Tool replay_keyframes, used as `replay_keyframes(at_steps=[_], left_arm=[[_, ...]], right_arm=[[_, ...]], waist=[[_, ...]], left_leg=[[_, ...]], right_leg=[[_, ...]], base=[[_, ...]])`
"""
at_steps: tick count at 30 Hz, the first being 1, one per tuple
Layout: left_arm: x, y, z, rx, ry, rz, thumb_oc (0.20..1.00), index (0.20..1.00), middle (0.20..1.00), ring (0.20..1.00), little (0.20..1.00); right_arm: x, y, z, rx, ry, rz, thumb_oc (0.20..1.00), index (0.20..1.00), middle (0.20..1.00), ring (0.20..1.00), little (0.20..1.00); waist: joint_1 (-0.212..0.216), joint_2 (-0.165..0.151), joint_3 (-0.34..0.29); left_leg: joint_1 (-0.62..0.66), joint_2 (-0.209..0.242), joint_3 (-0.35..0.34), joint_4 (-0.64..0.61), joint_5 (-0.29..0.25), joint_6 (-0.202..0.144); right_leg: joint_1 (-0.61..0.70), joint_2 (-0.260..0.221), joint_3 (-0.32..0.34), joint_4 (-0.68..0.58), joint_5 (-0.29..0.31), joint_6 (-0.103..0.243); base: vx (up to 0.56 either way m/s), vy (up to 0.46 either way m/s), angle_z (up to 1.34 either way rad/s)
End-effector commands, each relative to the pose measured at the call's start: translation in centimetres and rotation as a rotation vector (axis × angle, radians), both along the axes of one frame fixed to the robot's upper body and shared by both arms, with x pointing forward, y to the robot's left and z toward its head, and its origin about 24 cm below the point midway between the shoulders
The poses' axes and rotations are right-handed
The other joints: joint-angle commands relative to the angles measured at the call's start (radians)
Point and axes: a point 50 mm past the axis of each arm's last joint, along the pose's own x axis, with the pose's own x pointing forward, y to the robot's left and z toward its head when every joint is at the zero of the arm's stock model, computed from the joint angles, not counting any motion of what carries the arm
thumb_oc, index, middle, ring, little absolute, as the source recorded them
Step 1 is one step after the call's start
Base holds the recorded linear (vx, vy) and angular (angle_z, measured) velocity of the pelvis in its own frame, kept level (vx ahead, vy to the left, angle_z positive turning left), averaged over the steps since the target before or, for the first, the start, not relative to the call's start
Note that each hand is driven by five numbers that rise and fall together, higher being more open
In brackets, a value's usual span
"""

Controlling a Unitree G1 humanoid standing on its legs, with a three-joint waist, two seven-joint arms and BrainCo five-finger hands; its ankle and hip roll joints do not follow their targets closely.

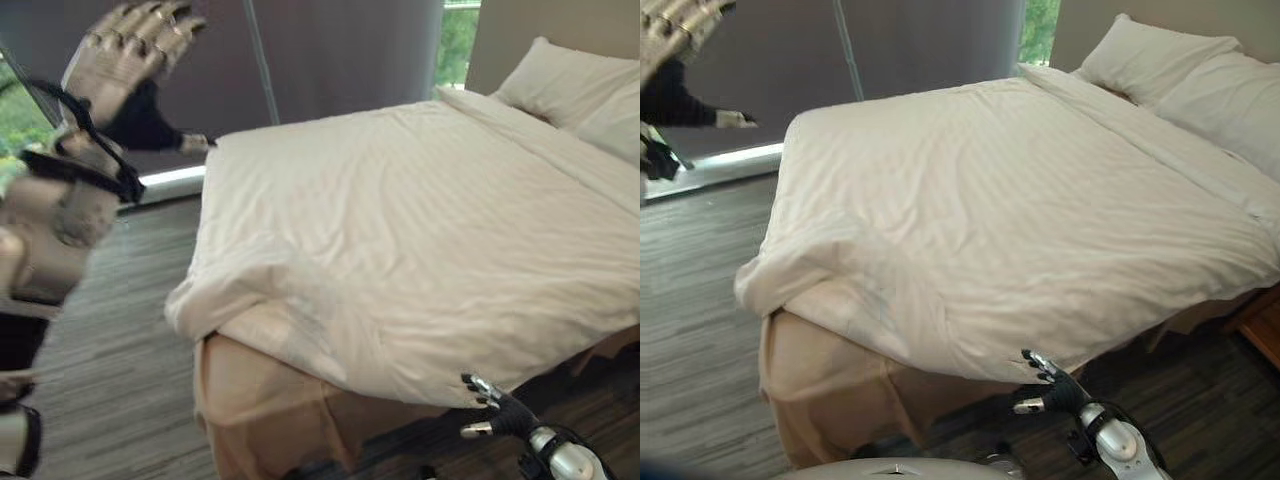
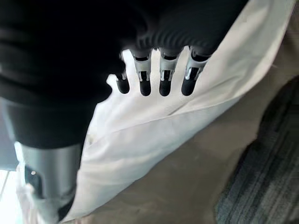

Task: Making the bed.

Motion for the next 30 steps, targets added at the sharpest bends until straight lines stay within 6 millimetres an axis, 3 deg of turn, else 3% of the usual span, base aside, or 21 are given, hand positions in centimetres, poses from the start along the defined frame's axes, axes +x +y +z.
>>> replay_keyframes(at_steps=[1, 2, 3, 4, 6, 8, 9, 10, 12, 14, 16, 17, 18, 19, 21, 22, 23, 24, 27, 28, 30], left_arm=[[-1.1, 4.2, 4.0, -0.053, -0.136, 0.231, 1.000, 1.000, 1.000, 1.000, 1.000], [-1.5, 5.3, 2.3, -0.078, -0.100, 0.303, 1.000, 1.000, 1.000, 1.000, 1.000], [-1.9, 7.8, -2.4, -0.185, -0.012, 0.380, 1.000, 1.000, 1.000, 1.000, 1.000], [-3.1, 9.6, -5.3, -0.225, 0.042, 0.441, 1.000, 1.000, 1.000, 1.000, 1.000], [-4.5, 10.4, -8.9, -0.309, 0.092, 0.468, 1.000, 1.000, 1.000, 1.000, 1.000], [-3.5, 9.3, -11.1, -0.408, 0.126, 0.406, 1.000, 1.000, 1.000, 1.000, 1.000], [-1.8, 11.6, -4.5, -0.394, 0.044, 0.427, 1.000, 1.000, 1.000, 1.000, 1.000], [-1.5, 12.2, 1.1, -0.433, -0.048, 0.379, 1.000, 1.000, 1.000, 1.000, 1.000], [-1.1, 12.2, 1.8, -0.469, -0.058, 0.363, 1.000, 1.000, 1.000, 1.000, 1.000], [1.3, 10.2, -3.4, -0.528, 0.028, 0.314, 1.000, 1.000, 1.000, 1.000, 1.000], [1.6, 10.1, -4.1, -0.556, 0.042, 0.310, 1.000, 1.000, 1.000, 1.000, 1.000], [1.6, 11.4, -4.4, -0.602, 0.055, 0.367, 1.000, 1.000, 1.000, 1.000, 1.000], [1.2, 12.6, -3.9, -0.653, 0.061, 0.402, 1.000, 1.000, 1.000, 1.000, 1.000], [1.4, 12.0, -1.7, -0.645, 0.031, 0.337, 1.000, 1.000, 1.000, 1.000, 1.000], [1.5, 11.5, -1.5, -0.642, 0.032, 0.306, 1.000, 1.000, 1.000, 1.000, 1.000], [1.6, 11.1, -1.1, -0.619, 0.030, 0.282, 1.000, 1.000, 1.000, 1.000, 1.000], [2.1, 10.3, -2.6, -0.638, 0.058, 0.256, 1.000, 1.000, 1.000, 1.000, 1.000], [2.5, 9.9, -2.5, -0.634, 0.054, 0.254, 1.000, 1.000, 1.000, 1.000, 1.000], [3.2, 8.9, -1.2, -0.627, 0.035, 0.223, 1.000, 1.000, 1.000, 1.000, 1.000], [3.2, 9.1, 0.2, -0.625, 0.012, 0.223, 1.000, 1.000, 1.000, 1.000, 1.000], [3.1, 9.5, 0.9, -0.626, 0.011, 0.239, 1.000, 1.000, 1.000, 1.000, 1.000]], right_arm=[[2.7, 0.5, 2.0, 0.037, -0.140, -0.004, 1.000, 1.000, 1.000, 1.000, 1.000], [2.8, 0.5, 1.6, 0.038, -0.119, -0.017, 1.000, 1.000, 1.000, 1.000, 1.000], [2.6, 0.6, 1.1, 0.041, -0.115, -0.047, 1.000, 1.000, 1.000, 1.000, 1.000], [3.0, 0.4, 1.4, 0.024, -0.132, -0.034, 1.000, 1.000, 1.000, 1.000, 1.000], [3.2, -0.1, 1.9, 0.006, -0.158, -0.033, 1.000, 1.000, 1.000, 1.000, 1.000], [3.8, -0.1, 2.3, 0.016, -0.183, -0.033, 1.000, 1.000, 1.000, 1.000, 1.000], [4.6, -0.1, 2.8, 0.033, -0.166, 0.008, 1.000, 1.000, 1.000, 1.000, 1.000], [4.1, 0.2, 3.3, 0.077, -0.178, 0.025, 1.000, 1.000, 1.000, 1.000, 1.000], [3.6, 0.4, 2.9, 0.090, -0.167, 0.020, 1.000, 1.000, 1.000, 1.000, 1.000], [4.4, 2.1, 2.0, 0.117, -0.182, 0.011, 1.000, 1.000, 1.000, 1.000, 1.000], [4.7, 2.3, 2.0, 0.121, -0.192, 0.014, 1.000, 1.000, 1.000, 1.000, 1.000], [4.9, 2.6, 2.0, 0.132, -0.188, 0.034, 1.000, 1.000, 1.000, 1.000, 1.000], [4.6, 2.6, 2.0, 0.130, -0.173, 0.062, 1.000, 1.000, 1.000, 1.000, 1.000], [4.1, 2.3, 1.8, 0.127, -0.159, 0.057, 1.000, 1.000, 1.000, 1.000, 1.000], [3.9, 2.3, 1.5, 0.123, -0.150, 0.048, 1.000, 1.000, 1.000, 1.000, 1.000], [3.9, 2.5, 1.0, 0.123, -0.137, 0.034, 1.000, 1.000, 1.000, 1.000, 1.000], [4.0, 2.7, 1.0, 0.111, -0.154, 0.029, 1.000, 1.000, 1.000, 1.000, 1.000], [4.4, 2.8, 1.1, 0.106, -0.160, 0.045, 1.000, 1.000, 1.000, 1.000, 1.000], [5.1, 2.9, 1.4, 0.107, -0.186, 0.037, 1.000, 1.000, 1.000, 1.000, 1.000], [5.4, 2.8, 1.8, 0.105, -0.198, 0.039, 1.000, 1.000, 1.000, 1.000, 1.000], [5.6, 2.6, 2.0, 0.098, -0.203, 0.041, 1.000, 1.000, 1.000, 1.000, 1.000]], waist=[[0.002, -0.027, 0.069], [0.003, -0.029, 0.082], [0.025, -0.039, 0.093], [0.028, -0.033, 0.100], [0.025, -0.034, 0.123], [0.019, -0.034, 0.161], [-0.011, -0.021, 0.164], [-0.043, -0.006, 0.169], [-0.037, -0.005, 0.173], [-0.034, -0.020, 0.192], [-0.034, -0.023, 0.194], [-0.044, -0.028, 0.197], [-0.052, -0.019, 0.191], [-0.043, -0.016, 0.187], [-0.038, -0.013, 0.183], [-0.035, -0.014, 0.182], [-0.028, -0.018, 0.183], [-0.031, -0.015, 0.182], [-0.024, -0.017, 0.188], [-0.021, -0.016, 0.193], [-0.020, -0.017, 0.200]], left_leg=[[0.040, 0.015, 0.007, 0.014, -0.121, -0.009], [0.024, 0.021, 0.016, 0.014, -0.119, -0.010], [0.025, 0.022, 0.015, 0.014, -0.123, -0.011], [0.023, 0.023, 0.017, 0.014, -0.122, -0.011], [0.010, 0.028, 0.016, 0.014, -0.116, -0.012], [-0.029, 0.032, 0.015, 0.014, -0.097, -0.013], [-0.036, 0.037, 0.027, 0.014, -0.091, -0.016], [-0.060, 0.036, 0.042, 0.014, -0.083, -0.017], [-0.079, 0.034, 0.045, 0.014, -0.079, -0.017], [-0.144, 0.040, 0.035, 0.014, -0.061, -0.016], [-0.153, 0.043, 0.036, 0.014, -0.055, -0.016], [-0.158, 0.050, 0.044, 0.014, -0.052, -0.018], [-0.145, 0.054, 0.044, 0.014, -0.076, -0.026], [-0.145, 0.053, 0.048, 0.014, -0.075, -0.026], [-0.147, 0.054, 0.043, 0.014, -0.075, -0.026], [-0.158, 0.054, 0.048, 0.014, -0.050, -0.022], [-0.161, 0.052, 0.044, 0.014, -0.049, -0.021], [-0.164, 0.053, 0.042, 0.014, -0.049, -0.021], [-0.176, 0.054, 0.038, 0.014, -0.044, -0.022], [-0.189, 0.056, 0.035, 0.014, -0.038, -0.024], [-0.201, 0.060, 0.032, 0.014, -0.034, -0.025]], right_leg=[[0.033, -0.061, 0.006, 0.018, -0.116, 0.085], [0.011, -0.057, 0.018, 0.018, -0.115, 0.083], [0.011, -0.056, 0.017, 0.018, -0.122, 0.081], [0.007, -0.053, 0.022, 0.018, -0.121, 0.079], [-0.005, -0.049, 0.025, 0.018, -0.117, 0.075], [-0.042, -0.045, 0.033, 0.018, -0.104, 0.071], [-0.059, -0.043, 0.043, 0.018, -0.097, 0.075], [-0.099, -0.041, 0.061, 0.018, -0.079, 0.082], [-0.123, -0.041, 0.063, 0.018, -0.071, 0.085], [-0.189, -0.033, 0.071, 0.021, -0.061, 0.081], [-0.202, -0.032, 0.077, 0.023, -0.058, 0.080], [-0.219, -0.029, 0.089, 0.023, -0.053, 0.080], [-0.216, -0.026, 0.104, 0.023, -0.068, 0.090], [-0.219, -0.026, 0.105, 0.023, -0.067, 0.089], [-0.218, -0.026, 0.102, 0.023, -0.068, 0.088], [-0.228, -0.026, 0.094, 0.024, -0.053, 0.077], [-0.230, -0.026, 0.093, 0.025, -0.054, 0.075], [-0.233, -0.024, 0.094, 0.024, -0.054, 0.074], [-0.245, -0.023, 0.094, 0.023, -0.050, 0.073], [-0.260, -0.021, 0.095, 0.023, -0.046, 0.074], [-0.273, -0.020, 0.095, 0.023, -0.042, 0.074]], base=[[-0.02, -0.071, -0.14], [-0.04, -0.068, -0.15], [-0.05, -0.047, -0.21], [-0.04, -0.008, -0.41], [-0.10, -0.020, -0.27], [-0.14, -0.023, 0.18], [-0.09, 0.030, 0.28], [-0.04, 0.039, 0.17], [-0.08, 0.002, -0.03], [-0.13, -0.055, -0.42], [-0.03, -0.019, -0.08], [0.10, 0.020, -0.09], [0.13, 0.031, -0.55], [0.14, 0.033, -0.66], [0.00, -0.028, -0.43], [-0.05, -0.048, 0.02], [-0.04, -0.060, 0.13], [0.00, -0.029, 0.07], [-0.01, -0.017, 0.03], [-0.04, -0.041, 0.05], [-0.04, -0.030, 0.07]])
